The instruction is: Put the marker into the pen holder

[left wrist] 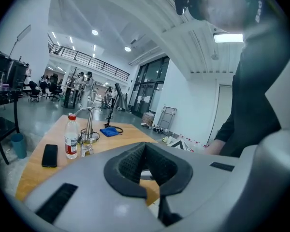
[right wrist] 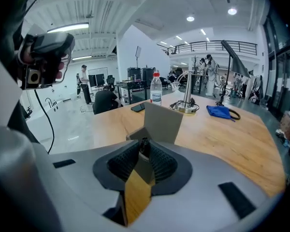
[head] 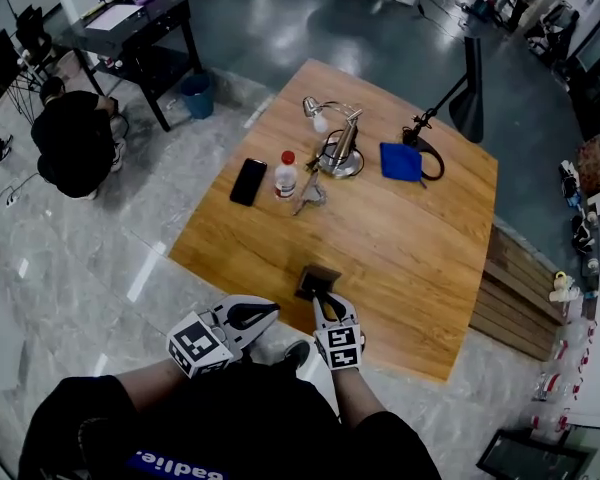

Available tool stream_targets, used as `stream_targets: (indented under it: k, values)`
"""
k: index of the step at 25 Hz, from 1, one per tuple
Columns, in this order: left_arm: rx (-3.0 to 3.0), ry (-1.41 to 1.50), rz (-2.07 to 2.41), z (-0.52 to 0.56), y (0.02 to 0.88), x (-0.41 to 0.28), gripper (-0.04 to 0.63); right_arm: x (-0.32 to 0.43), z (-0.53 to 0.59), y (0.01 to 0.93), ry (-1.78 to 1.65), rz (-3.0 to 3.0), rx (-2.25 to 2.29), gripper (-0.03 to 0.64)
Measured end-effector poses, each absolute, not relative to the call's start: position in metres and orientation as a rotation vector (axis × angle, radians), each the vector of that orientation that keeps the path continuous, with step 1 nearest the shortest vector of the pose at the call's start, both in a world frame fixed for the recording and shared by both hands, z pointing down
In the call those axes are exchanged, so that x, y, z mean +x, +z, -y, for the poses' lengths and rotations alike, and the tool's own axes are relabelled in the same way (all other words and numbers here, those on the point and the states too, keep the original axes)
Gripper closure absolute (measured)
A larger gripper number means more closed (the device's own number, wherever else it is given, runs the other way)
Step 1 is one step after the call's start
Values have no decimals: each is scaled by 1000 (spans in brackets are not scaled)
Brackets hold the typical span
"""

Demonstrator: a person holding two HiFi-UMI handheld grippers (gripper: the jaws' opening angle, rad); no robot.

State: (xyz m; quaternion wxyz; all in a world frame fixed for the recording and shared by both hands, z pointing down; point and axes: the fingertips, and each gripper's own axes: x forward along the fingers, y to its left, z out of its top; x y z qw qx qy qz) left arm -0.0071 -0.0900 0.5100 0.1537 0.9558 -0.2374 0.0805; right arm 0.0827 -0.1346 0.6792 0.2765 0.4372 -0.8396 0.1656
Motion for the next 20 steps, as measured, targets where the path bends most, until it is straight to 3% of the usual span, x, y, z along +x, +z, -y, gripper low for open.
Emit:
stream_targets:
  k: [9,20]
  values:
    - [2767,211,627,89,504,3,592,106,115,655,440,2276,1232,540]
    - [2800,160,573,88,487,17,591,97,83,543,503,2579,1318,541]
